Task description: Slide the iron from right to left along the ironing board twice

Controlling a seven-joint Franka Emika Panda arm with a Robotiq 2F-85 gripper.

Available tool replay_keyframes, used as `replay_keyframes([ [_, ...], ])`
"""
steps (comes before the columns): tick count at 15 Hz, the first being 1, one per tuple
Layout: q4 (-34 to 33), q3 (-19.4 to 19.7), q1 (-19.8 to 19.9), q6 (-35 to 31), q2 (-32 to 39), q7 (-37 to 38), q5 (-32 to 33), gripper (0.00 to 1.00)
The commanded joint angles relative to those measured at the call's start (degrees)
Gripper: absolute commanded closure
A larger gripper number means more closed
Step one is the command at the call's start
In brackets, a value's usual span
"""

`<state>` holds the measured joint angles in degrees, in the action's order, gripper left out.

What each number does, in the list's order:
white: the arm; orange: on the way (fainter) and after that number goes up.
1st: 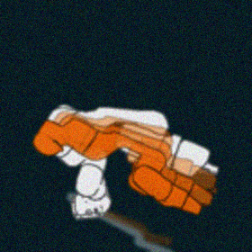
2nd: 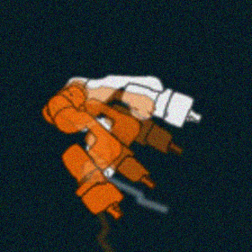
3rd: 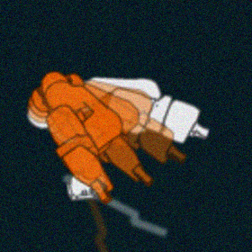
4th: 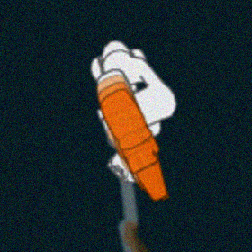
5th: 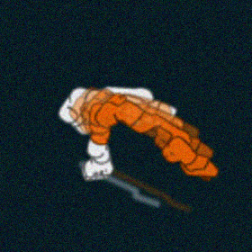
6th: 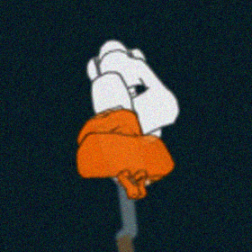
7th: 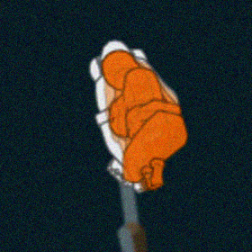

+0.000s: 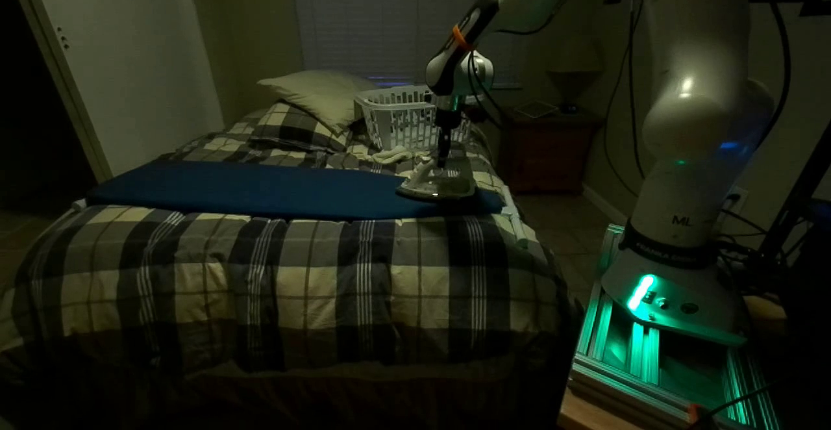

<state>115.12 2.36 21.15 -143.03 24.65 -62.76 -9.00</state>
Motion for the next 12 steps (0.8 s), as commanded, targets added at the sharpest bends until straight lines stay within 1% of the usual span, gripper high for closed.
replay_keyframes([
  [1,-5.8,-2.7,0.3,2.2,1.9,-4.5,-1.0,0.88],
  [5,-9.5,-3.8,-0.7,2.6,4.2,-5.2,0.1,0.87],
  [6,-10.1,-3.9,-0.8,3.3,4.4,-5.3,0.2,0.85],
  [7,-10.7,-3.9,-1.0,3.7,4.6,-5.3,0.4,0.39],
  [8,-10.7,-3.3,-1.5,4.0,4.5,-4.4,1.0,0.37],
  [9,-10.8,-3.2,-1.7,4.2,4.0,-4.2,1.2,0.31],
  [12,-9.0,-2.3,-3.4,4.0,0.3,-2.1,2.5,0.09],
])
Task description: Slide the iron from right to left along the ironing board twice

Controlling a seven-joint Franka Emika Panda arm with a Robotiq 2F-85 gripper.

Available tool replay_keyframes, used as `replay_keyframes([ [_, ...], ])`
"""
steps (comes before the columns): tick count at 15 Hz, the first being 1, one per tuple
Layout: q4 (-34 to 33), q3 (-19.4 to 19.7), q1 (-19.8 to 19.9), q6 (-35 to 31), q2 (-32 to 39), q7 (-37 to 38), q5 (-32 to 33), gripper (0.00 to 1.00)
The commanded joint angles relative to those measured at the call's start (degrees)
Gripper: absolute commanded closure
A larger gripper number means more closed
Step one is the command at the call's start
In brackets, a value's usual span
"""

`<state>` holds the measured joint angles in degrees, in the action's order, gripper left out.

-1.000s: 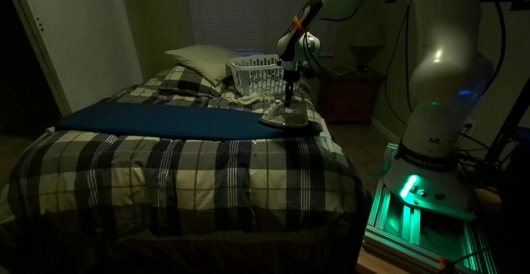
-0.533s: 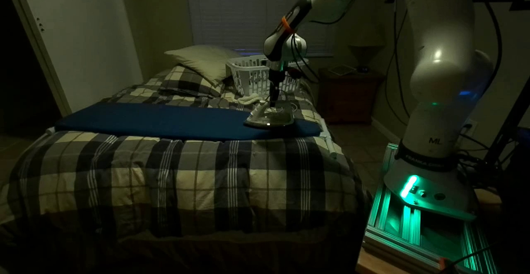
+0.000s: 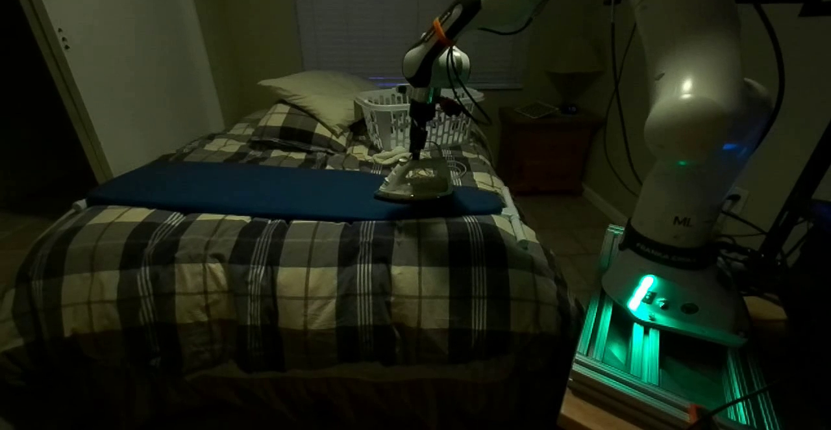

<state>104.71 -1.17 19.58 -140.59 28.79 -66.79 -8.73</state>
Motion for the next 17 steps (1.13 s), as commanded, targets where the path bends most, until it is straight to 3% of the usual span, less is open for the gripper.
replay_keyframes([
  [1,2.2,1.5,-2.4,1.9,-5.4,2.5,2.7,0.03],
  [11,6.0,4.6,-9.0,15.4,-19.1,19.0,10.5,0.0],
  [12,3.4,3.9,-8.4,14.6,-16.4,15.7,8.1,0.0],
  [17,4.6,4.5,-8.7,15.2,-17.7,17.4,8.9,0.0],
])
